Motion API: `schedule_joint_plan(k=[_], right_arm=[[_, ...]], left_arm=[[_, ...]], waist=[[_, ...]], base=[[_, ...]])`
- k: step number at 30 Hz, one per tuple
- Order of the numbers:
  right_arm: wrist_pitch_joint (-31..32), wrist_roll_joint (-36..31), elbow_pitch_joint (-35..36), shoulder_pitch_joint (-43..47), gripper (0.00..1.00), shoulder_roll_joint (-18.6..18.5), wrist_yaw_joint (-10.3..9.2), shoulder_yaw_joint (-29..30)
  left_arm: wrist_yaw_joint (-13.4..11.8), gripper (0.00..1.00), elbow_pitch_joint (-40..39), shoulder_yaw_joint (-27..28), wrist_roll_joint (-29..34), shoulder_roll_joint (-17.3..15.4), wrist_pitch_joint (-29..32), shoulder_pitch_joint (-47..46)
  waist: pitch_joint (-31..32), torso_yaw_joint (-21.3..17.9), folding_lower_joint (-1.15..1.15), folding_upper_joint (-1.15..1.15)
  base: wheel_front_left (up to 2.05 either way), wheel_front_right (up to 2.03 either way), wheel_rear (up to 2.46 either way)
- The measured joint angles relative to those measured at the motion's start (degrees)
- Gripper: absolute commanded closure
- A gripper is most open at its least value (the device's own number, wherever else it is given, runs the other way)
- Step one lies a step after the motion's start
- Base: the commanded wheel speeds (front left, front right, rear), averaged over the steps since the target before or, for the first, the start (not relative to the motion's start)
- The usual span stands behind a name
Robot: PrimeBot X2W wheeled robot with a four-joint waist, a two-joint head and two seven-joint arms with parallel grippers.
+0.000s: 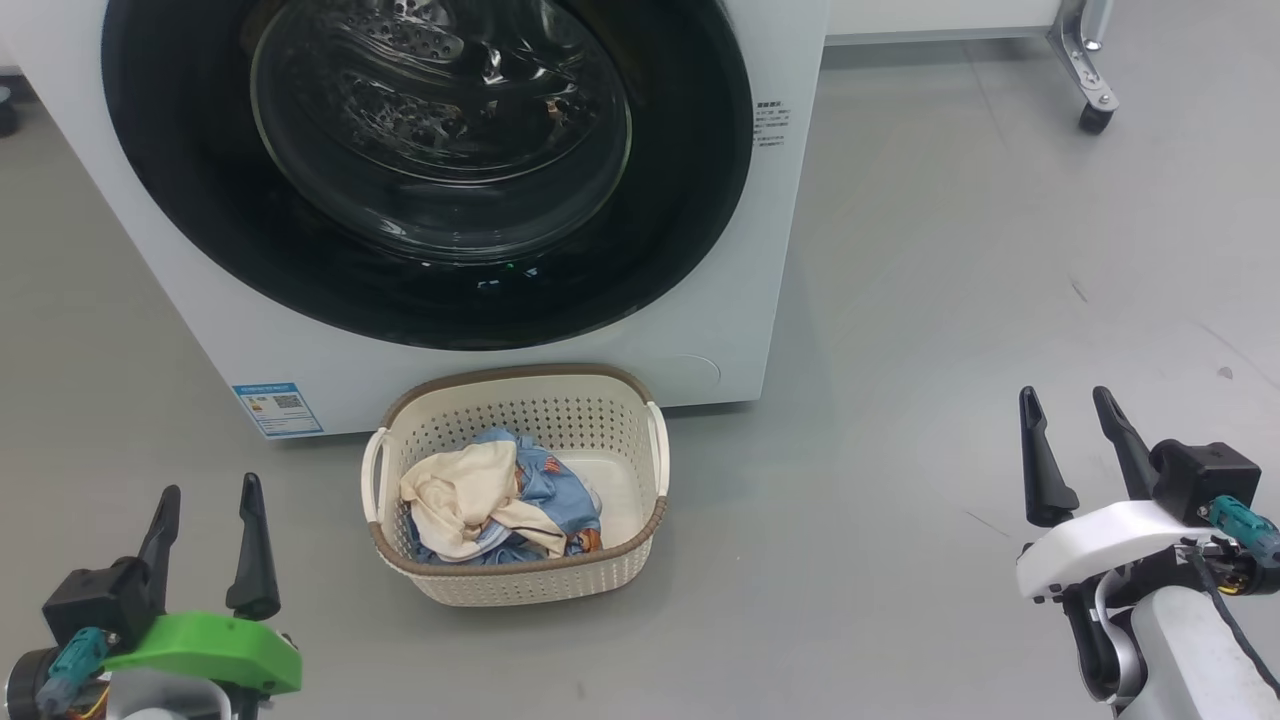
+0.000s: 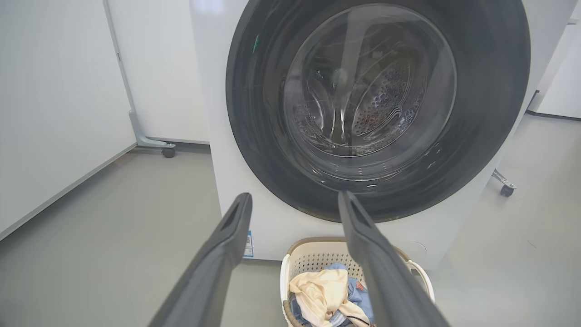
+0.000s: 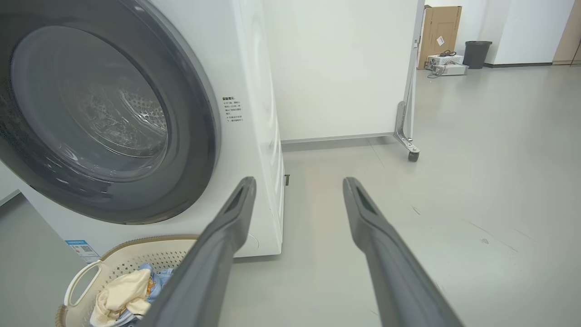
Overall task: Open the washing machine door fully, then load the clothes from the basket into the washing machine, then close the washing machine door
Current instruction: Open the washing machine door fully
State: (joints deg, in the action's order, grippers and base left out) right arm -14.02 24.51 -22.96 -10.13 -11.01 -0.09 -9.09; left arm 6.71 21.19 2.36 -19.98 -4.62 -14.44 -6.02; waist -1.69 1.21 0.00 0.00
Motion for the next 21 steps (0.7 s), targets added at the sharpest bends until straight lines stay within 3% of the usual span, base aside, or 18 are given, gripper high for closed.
schedule_joint_plan(k=[21], right_arm=[[0.0, -0.5, 0.4, 0.0, 0.0, 0.4, 0.63, 1.7]], left_arm=[[0.2, 0.0, -1.5, 1.4, 1.4, 0.6, 0.0, 0.0]], waist=[[-0.8, 0.0, 0.0, 0.0]], base=[[0.44, 0.44, -0.89]])
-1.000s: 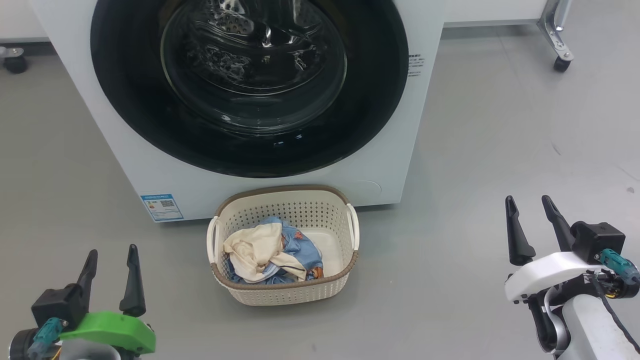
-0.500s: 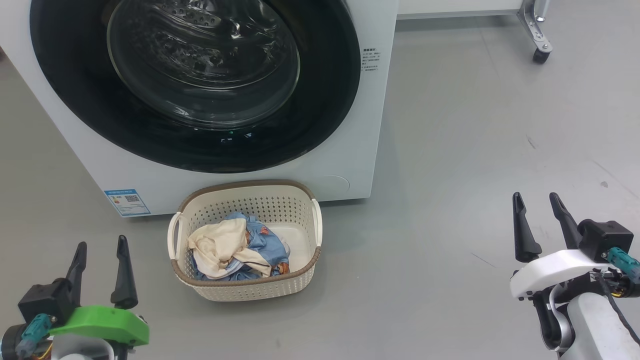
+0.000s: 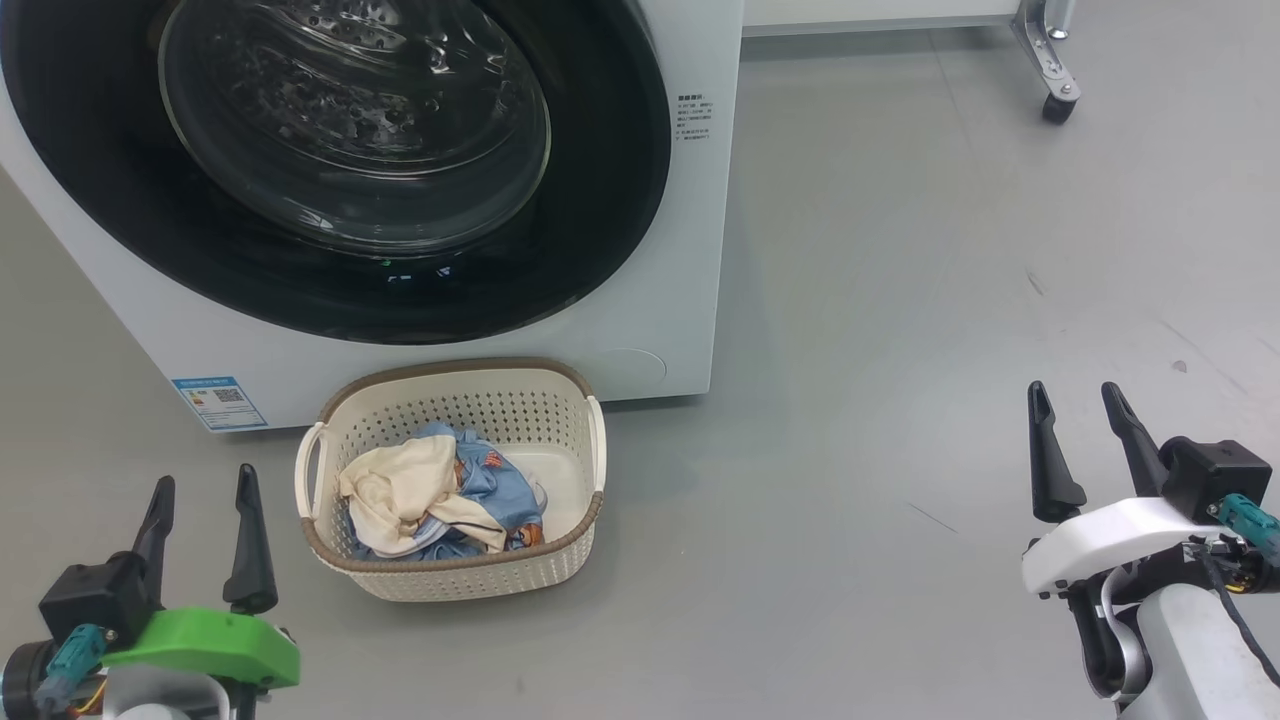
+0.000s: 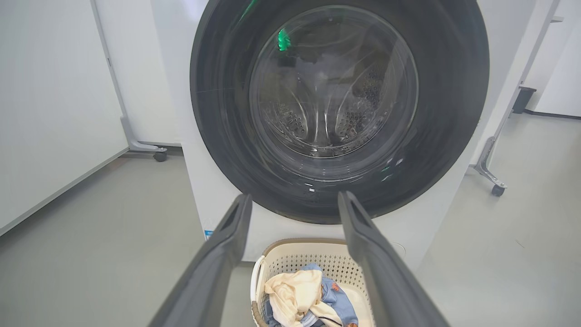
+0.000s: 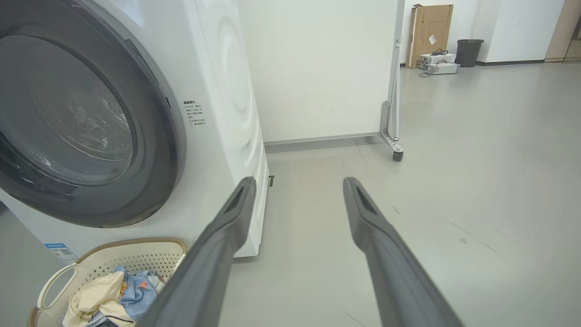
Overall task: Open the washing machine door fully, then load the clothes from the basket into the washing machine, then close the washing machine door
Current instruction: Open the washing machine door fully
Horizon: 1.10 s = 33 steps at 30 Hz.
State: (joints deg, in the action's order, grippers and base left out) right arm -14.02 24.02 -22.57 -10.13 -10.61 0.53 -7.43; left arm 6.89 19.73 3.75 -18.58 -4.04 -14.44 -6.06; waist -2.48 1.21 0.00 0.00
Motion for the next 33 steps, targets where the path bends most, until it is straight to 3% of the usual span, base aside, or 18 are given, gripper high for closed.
schedule_joint_plan(k=[33], right_arm=[[0.0, -1.4, -0.1, 0.0, 0.0, 1.0, 1.6, 1.9]], left_arm=[[0.3, 0.0, -0.7, -1.8, 0.5, 0.8, 0.0, 0.3]], waist=[[0.9, 0.0, 0.0, 0.0]], base=[[0.02, 0.02, -0.05]])
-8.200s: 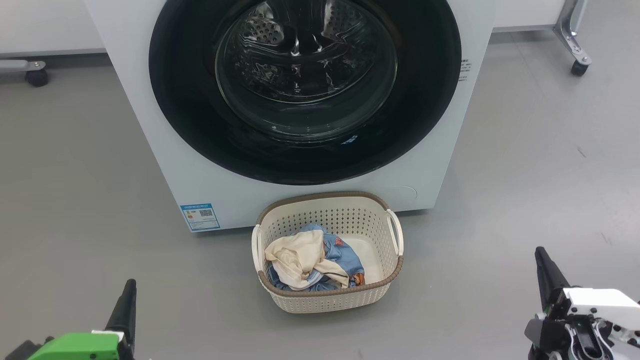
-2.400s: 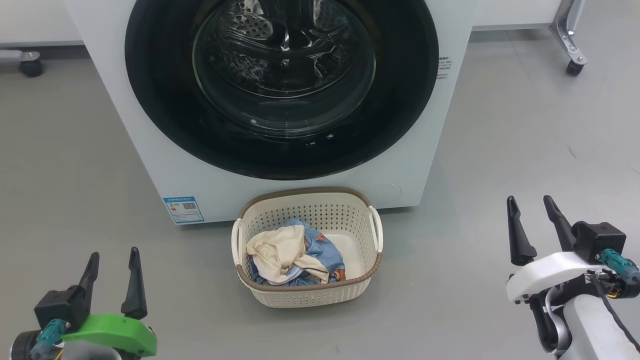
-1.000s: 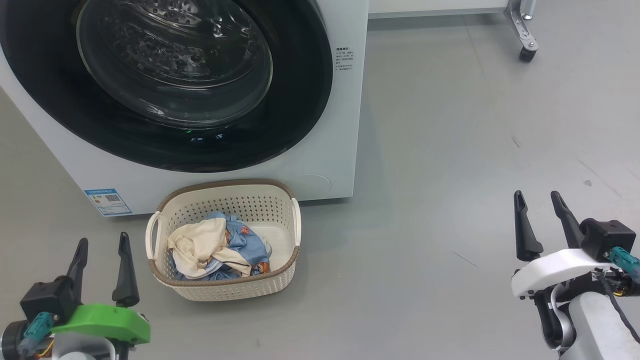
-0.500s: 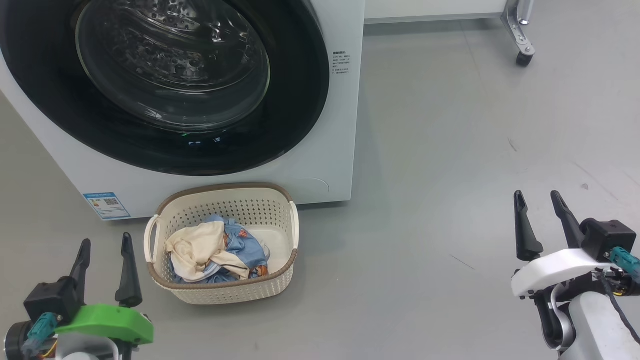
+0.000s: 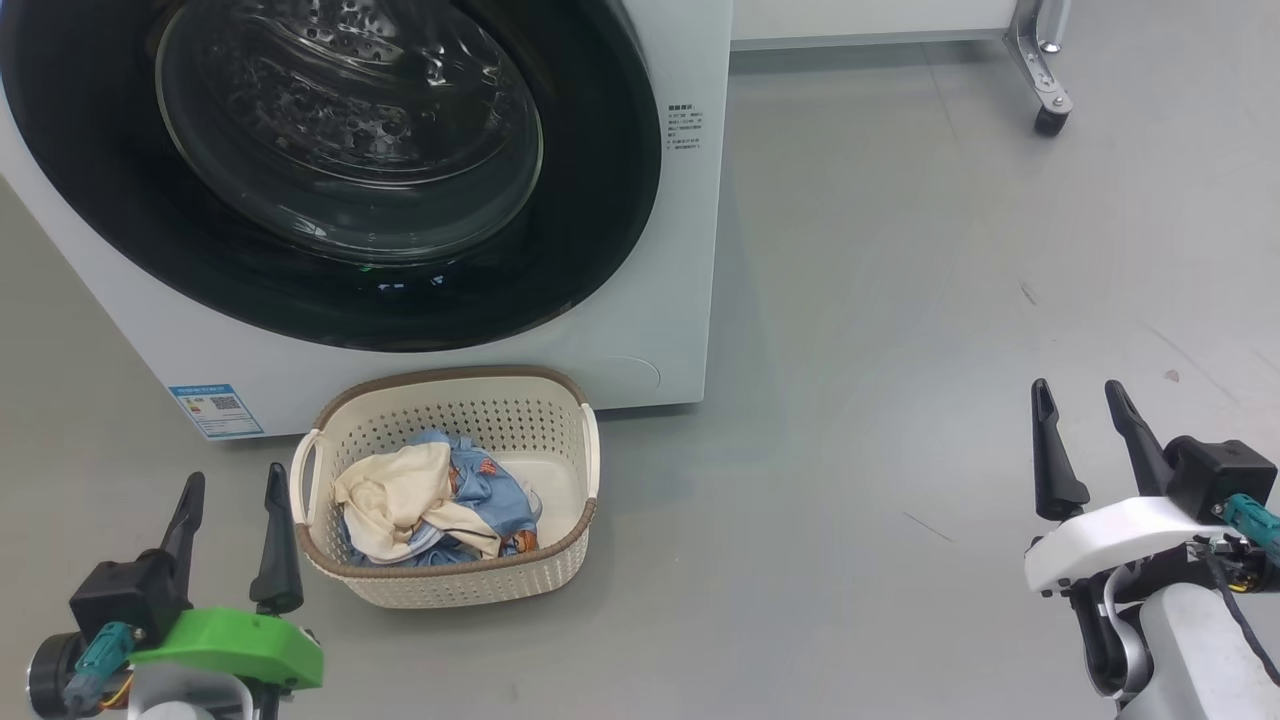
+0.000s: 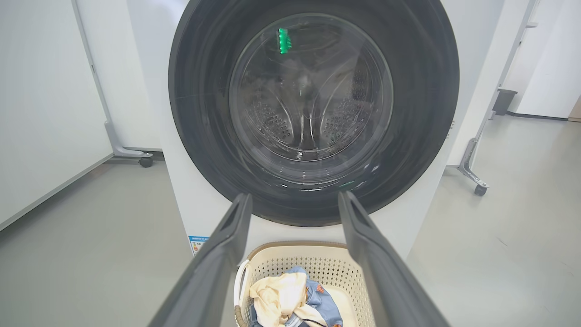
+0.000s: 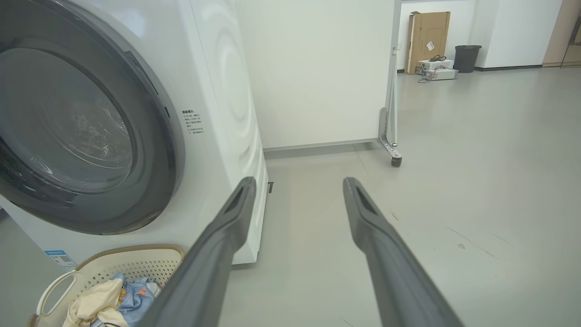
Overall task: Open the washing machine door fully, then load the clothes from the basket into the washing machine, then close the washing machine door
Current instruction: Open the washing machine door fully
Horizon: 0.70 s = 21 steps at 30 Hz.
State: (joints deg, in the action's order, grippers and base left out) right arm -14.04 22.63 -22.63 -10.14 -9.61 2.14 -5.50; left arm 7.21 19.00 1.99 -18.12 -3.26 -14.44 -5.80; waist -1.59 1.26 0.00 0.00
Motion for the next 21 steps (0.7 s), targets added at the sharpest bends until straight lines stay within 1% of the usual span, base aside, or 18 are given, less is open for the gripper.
schedule_joint_plan(k=[5, 13, 16, 19, 21], right_arm=[[0.0, 0.3, 0.9, -0.4, 0.0, 0.3, 0.34, 0.8], [-0.4, 2.1, 2.5, -4.1, 0.0, 0.1, 1.24, 2.9], [-0.4, 4.1, 2.8, -5.1, 0.0, 0.5, 1.46, 4.4], [-0.4, 8.1, 2.9, -6.4, 0.0, 1.9, 2.3, 6.4], [-0.4, 12.1, 2.9, -7.3, 0.0, 3.7, 2.56, 7.8]], left_arm=[[0.0, 0.0, -0.7, -0.4, 0.0, 0.1, 0.0, 0.0], [0.0, 0.0, -1.1, -1.8, -0.1, 0.2, 0.0, 0.0], [0.0, 0.0, -1.4, -2.2, -0.1, 0.2, 0.0, 0.0], [0.0, 0.0, -1.6, -2.4, -0.1, 0.2, 0.0, 0.0], [0.0, 0.0, -1.8, -2.7, -0.4, 0.2, 0.0, -0.1]], waist=[[-0.7, 0.2, 0.0, 0.0], [-2.3, 0.7, 0.0, 0.0], [-2.9, 1.1, 0.0, 0.0], [-3.5, 1.5, 0.0, 0.0], [-4.0, 1.8, 0.0, 0.0]], base=[[0.0, 0.0, 0.0], [0.0, 0.0, 0.0], [0.0, 0.0, 0.0], [0.0, 0.0, 0.0], [0.0, 0.0, 0.0]])
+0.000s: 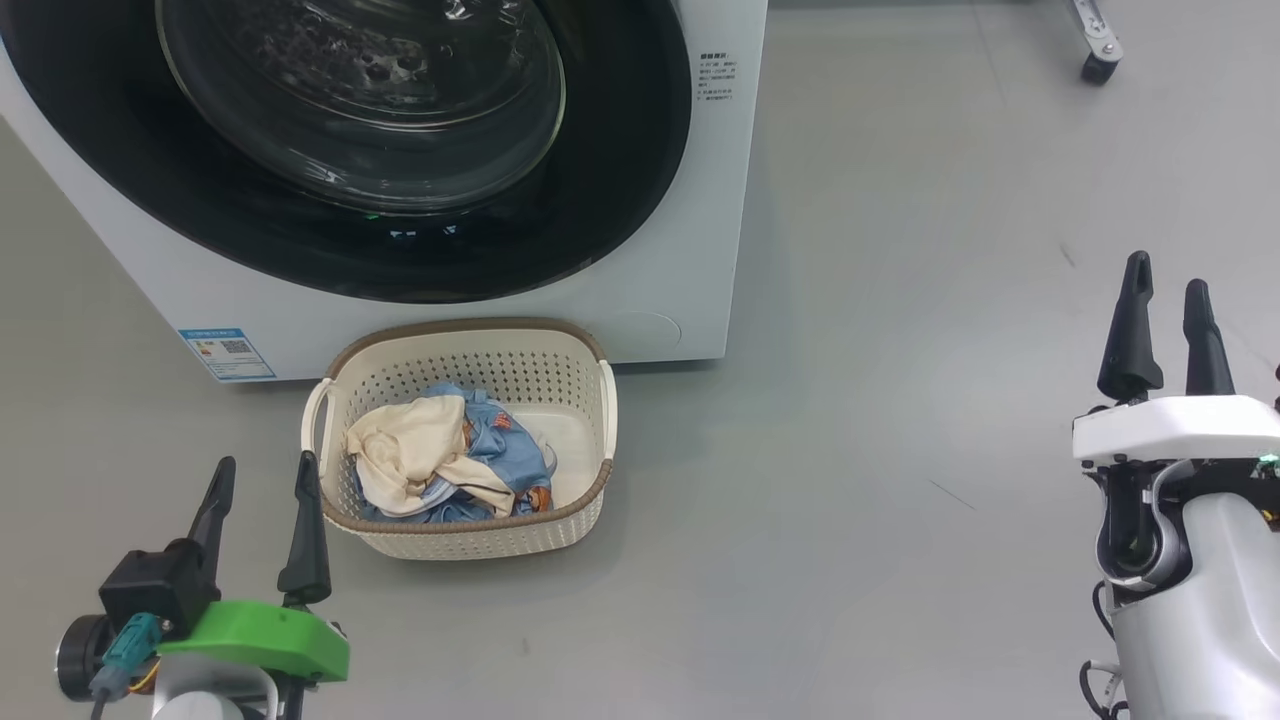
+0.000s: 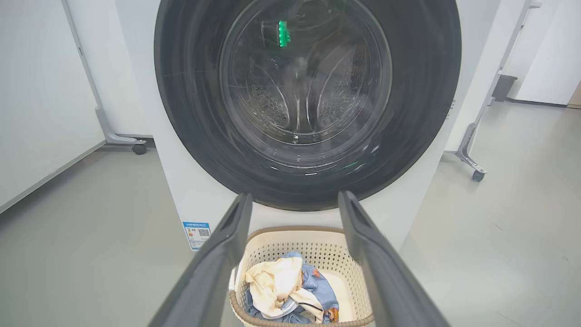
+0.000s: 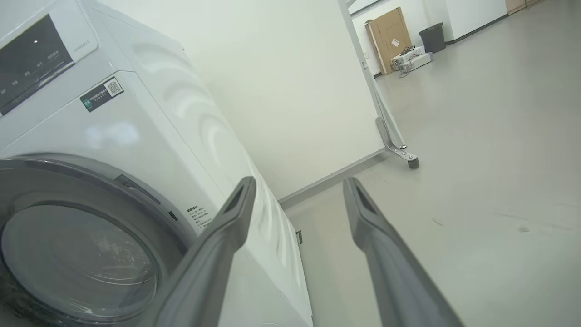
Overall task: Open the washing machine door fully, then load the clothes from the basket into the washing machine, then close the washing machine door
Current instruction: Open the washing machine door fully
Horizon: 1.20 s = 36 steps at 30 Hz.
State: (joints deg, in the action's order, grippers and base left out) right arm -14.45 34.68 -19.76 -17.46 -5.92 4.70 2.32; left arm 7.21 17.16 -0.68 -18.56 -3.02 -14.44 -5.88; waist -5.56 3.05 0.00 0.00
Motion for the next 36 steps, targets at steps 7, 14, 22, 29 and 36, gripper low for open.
schedule_joint_plan(k=[7, 14, 22, 29, 36], right_arm=[[1.0, 11.2, -0.6, -3.5, 0.0, 1.9, 0.96, 4.6], [4.8, 21.4, -1.4, -8.9, 1.0, 2.2, 1.3, 8.8], [12.3, 28.4, -2.7, -16.1, 1.0, 1.6, 1.31, 10.2], [20.5, 33.4, -3.2, -22.6, 1.0, -0.1, 0.8, 10.0], [29.2, 37.8, -4.1, -29.6, 1.0, -1.5, -1.53, 8.8]], left_arm=[[0.0, 0.0, -0.8, -1.7, -0.1, 0.1, 0.0, -0.2], [0.0, 0.0, -1.3, -3.3, -0.1, 0.1, 0.0, -1.7], [0.1, 0.0, -2.4, -5.1, -0.6, 0.2, 0.0, -3.7], [0.1, 0.0, -3.2, -6.3, -1.2, 0.3, 0.0, -5.7], [0.1, 0.0, -4.3, -7.3, -1.7, 0.6, 0.0, -7.8]], waist=[[-2.0, 1.1, 0.0, 0.0], [-4.5, 2.5, 0.0, 0.0], [-7.6, 4.3, 0.0, 0.0], [-10.5, 5.9, 0.0, 0.0], [-13.7, 7.8, 0.0, 0.0]], base=[[0.0, 0.0, 0.0], [0.0, 0.0, 0.0], [0.0, 0.0, 0.0], [0.0, 0.0, 0.0], [0.0, 0.0, 0.0]])
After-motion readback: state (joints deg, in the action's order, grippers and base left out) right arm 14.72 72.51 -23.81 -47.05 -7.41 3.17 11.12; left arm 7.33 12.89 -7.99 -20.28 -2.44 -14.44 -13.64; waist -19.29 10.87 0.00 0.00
